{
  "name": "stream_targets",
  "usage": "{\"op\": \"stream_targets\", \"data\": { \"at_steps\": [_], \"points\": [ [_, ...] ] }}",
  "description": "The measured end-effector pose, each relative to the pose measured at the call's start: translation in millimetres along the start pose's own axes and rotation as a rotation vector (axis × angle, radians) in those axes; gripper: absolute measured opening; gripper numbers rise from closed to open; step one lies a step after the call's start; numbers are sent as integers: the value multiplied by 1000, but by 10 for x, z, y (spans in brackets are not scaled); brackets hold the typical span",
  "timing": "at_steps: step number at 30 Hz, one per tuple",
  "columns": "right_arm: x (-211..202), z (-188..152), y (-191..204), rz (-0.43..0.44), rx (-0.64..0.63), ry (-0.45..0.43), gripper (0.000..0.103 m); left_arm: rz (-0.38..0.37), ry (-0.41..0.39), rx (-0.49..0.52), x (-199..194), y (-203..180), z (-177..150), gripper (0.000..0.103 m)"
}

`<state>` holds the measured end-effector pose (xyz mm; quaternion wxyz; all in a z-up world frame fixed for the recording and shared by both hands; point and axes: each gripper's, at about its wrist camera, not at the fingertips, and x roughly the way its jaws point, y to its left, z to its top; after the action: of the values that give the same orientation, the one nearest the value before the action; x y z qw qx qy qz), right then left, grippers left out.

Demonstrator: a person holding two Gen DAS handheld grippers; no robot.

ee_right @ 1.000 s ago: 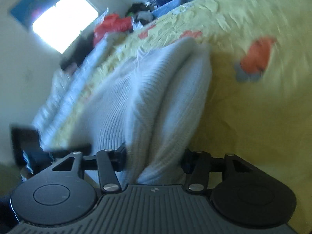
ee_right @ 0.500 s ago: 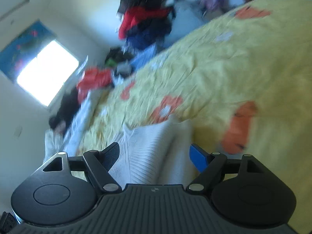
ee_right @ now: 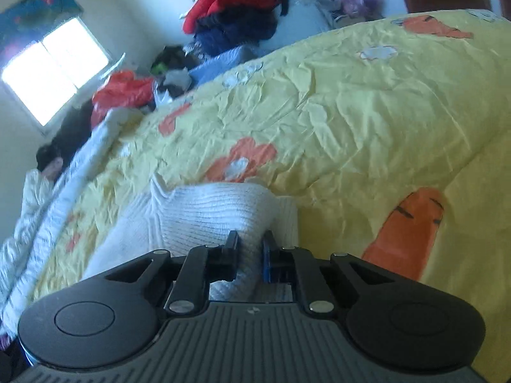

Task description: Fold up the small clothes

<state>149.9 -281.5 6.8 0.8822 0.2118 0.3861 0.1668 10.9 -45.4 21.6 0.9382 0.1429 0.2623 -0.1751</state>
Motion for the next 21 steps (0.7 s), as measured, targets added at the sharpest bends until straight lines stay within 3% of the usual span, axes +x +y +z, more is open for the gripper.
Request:
{"op": "stream_targets", "data": {
  "at_steps": [2,4,6,9,13,16,18,21],
  "points": [
    [-56,-35,70,-32,-29,-15,28,-15,-16,-13,-55,60,1,91],
    [-185,-41,142,-78,-55,-32,52,-26,-45,-35,-222,154,-4,91],
    [-369,-38,273,-131,-103,-105,53,-25,-94,-51,-399,248,22,92],
    [-508,13,464,-95,-146,-187,56,23,-154,-57,-477,332,165,92],
    [-332,19,816,-35,-185,-159,63,124,-46,-57,66,339,442,92],
    [40,-24,916,-116,-205,-92,65,153,41,-33,469,290,511,92],
    [302,-66,817,-170,-204,-23,63,127,80,-57,599,303,464,92],
    [367,-64,669,-126,-255,-47,62,84,87,-155,665,410,374,92]
  ]
}}
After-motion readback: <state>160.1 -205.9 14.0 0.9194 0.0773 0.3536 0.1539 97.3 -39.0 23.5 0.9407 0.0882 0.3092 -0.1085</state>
